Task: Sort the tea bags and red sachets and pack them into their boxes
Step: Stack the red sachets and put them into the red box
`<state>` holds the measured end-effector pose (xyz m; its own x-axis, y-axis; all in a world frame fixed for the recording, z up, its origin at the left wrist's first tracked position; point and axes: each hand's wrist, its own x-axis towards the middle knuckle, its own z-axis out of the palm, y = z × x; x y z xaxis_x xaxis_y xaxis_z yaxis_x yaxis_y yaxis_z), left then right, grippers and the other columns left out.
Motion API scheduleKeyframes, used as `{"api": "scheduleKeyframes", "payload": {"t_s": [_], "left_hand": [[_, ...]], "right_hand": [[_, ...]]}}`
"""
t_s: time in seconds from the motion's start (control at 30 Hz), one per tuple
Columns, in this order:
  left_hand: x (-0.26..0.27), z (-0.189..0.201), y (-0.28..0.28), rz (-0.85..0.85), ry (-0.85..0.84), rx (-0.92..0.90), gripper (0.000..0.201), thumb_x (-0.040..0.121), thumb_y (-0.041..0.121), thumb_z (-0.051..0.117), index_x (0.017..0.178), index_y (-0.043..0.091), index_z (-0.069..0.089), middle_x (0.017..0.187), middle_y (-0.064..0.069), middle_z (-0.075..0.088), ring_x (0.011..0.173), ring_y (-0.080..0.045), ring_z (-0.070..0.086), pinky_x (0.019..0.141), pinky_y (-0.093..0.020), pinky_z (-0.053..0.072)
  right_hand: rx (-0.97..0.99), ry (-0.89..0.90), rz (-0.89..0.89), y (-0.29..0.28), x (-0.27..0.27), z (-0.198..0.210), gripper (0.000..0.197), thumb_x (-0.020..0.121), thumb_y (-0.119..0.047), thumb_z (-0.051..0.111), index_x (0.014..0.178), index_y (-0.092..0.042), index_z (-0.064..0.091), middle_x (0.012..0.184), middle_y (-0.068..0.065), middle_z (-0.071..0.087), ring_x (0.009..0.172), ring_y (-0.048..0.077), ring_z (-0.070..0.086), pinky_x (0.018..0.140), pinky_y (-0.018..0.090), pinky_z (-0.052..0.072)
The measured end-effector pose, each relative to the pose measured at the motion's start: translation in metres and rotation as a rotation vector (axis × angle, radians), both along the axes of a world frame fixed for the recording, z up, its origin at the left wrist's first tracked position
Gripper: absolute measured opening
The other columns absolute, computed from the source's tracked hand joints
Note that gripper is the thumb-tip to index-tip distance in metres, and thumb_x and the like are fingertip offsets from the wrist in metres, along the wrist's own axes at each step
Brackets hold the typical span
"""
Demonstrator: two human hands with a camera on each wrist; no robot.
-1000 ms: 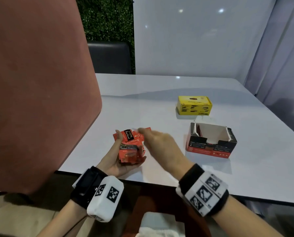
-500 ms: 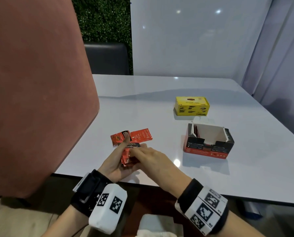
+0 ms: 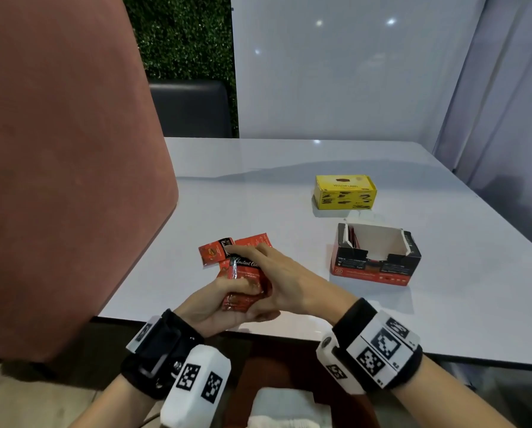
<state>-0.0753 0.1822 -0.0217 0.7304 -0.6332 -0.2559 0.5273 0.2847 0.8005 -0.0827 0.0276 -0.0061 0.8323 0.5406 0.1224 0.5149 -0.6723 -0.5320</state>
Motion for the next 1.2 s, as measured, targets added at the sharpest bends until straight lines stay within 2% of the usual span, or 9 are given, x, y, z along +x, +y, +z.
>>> {"api": "scheduleKeyframes", "payload": {"t_s": [0.17, 0.27, 0.37, 0.43, 0.53, 0.63, 0.7, 0.93, 1.2], "left_hand": [[0.002, 0.010, -0.005, -0.203, -0.199, 0.173, 0.042, 0.064, -0.001, 0.060, 0.106, 0.006, 0.058, 0.089, -0.012, 0.069, 0.072, -0.012, 0.063, 0.068, -0.030, 0.056], [0.012, 0.020, -0.018, -0.368, -0.380, 0.344, 0.052, 0.075, -0.006, 0.049, 0.124, 0.009, 0.042, 0.113, -0.017, 0.062, 0.078, -0.008, 0.060, 0.070, -0.025, 0.053], [0.018, 0.030, -0.049, -0.440, -0.510, 0.487, 0.058, 0.070, 0.000, 0.052, 0.126, 0.009, 0.040, 0.101, -0.006, 0.056, 0.083, -0.005, 0.061, 0.072, -0.023, 0.053], [0.024, 0.034, -0.074, -0.433, -0.506, 0.465, 0.095, 0.071, -0.001, 0.061, 0.147, 0.015, 0.006, 0.107, -0.010, 0.056, 0.093, -0.016, 0.063, 0.075, -0.027, 0.054], [0.042, 0.047, -0.101, -0.349, -0.612, 0.555, 0.124, 0.078, 0.009, 0.071, 0.137, 0.027, -0.036, 0.132, -0.016, 0.053, 0.110, -0.022, 0.059, 0.094, -0.033, 0.050], [0.065, 0.057, -0.120, -0.310, -0.950, 0.788, 0.120, 0.077, 0.023, 0.075, 0.144, 0.023, -0.025, 0.154, -0.013, 0.022, 0.138, -0.024, 0.030, 0.112, -0.036, 0.028], [0.080, 0.049, -0.132, -0.347, -1.108, 0.923, 0.109, 0.076, 0.026, 0.075, 0.150, 0.020, -0.005, 0.157, -0.008, 0.014, 0.143, -0.023, 0.018, 0.113, -0.034, 0.020], [0.096, 0.009, -0.169, -0.416, -1.175, 1.007, 0.090, 0.074, 0.020, 0.076, 0.147, 0.017, 0.024, 0.141, -0.014, 0.042, 0.129, -0.029, 0.041, 0.106, -0.035, 0.034], [0.092, 0.004, -0.171, -0.326, -1.053, 0.973, 0.115, 0.075, 0.015, 0.076, 0.148, 0.010, -0.014, 0.145, -0.015, 0.040, 0.129, -0.028, 0.042, 0.103, -0.031, 0.038]], "right_hand": [[0.177, 0.212, -0.003, -0.021, -0.014, 0.030, 0.071, 0.084, -0.023, 0.068, 0.141, -0.035, 0.028, 0.124, 0.004, 0.056, 0.085, 0.009, 0.058, 0.083, 0.026, 0.051], [0.117, 0.187, -0.023, -0.043, -0.018, 0.049, 0.051, 0.092, -0.015, 0.055, 0.135, -0.035, 0.036, 0.100, -0.006, 0.064, 0.086, 0.015, 0.063, 0.077, 0.024, 0.050], [0.088, 0.121, -0.075, -0.061, -0.019, 0.049, 0.039, 0.090, -0.004, 0.054, 0.117, -0.032, 0.050, 0.080, -0.015, 0.061, 0.072, 0.012, 0.063, 0.069, 0.020, 0.053], [0.143, 0.049, -0.163, -0.077, -0.020, 0.055, 0.035, 0.086, 0.001, 0.058, 0.101, -0.030, 0.055, 0.081, -0.008, 0.064, 0.074, 0.016, 0.066, 0.066, 0.020, 0.054], [0.209, -0.103, -0.311, -0.114, -0.016, 0.068, 0.035, 0.081, 0.010, 0.060, 0.091, -0.024, 0.059, 0.081, -0.009, 0.064, 0.071, 0.004, 0.064, 0.064, 0.016, 0.053], [0.069, -0.236, -0.474, -0.157, 0.000, 0.074, 0.049, 0.079, 0.015, 0.052, 0.095, -0.030, 0.062, 0.084, 0.003, 0.065, 0.072, 0.020, 0.062, 0.064, 0.032, 0.053], [-0.143, -0.266, -0.518, -0.177, 0.008, 0.072, 0.049, 0.080, 0.011, 0.048, 0.099, -0.033, 0.059, 0.090, 0.008, 0.064, 0.079, 0.029, 0.059, 0.061, 0.030, 0.043], [-0.742, -0.194, -0.300, -0.176, 0.016, 0.041, 0.041, 0.088, -0.023, 0.059, 0.128, -0.029, 0.049, 0.113, 0.001, 0.058, 0.105, 0.020, 0.052, 0.071, 0.026, 0.035], [-0.620, -0.061, -0.164, -0.171, 0.036, 0.016, 0.024, 0.089, -0.017, 0.057, 0.111, -0.022, 0.061, 0.115, 0.005, 0.059, 0.102, 0.026, 0.059, 0.083, 0.030, 0.047]]}}
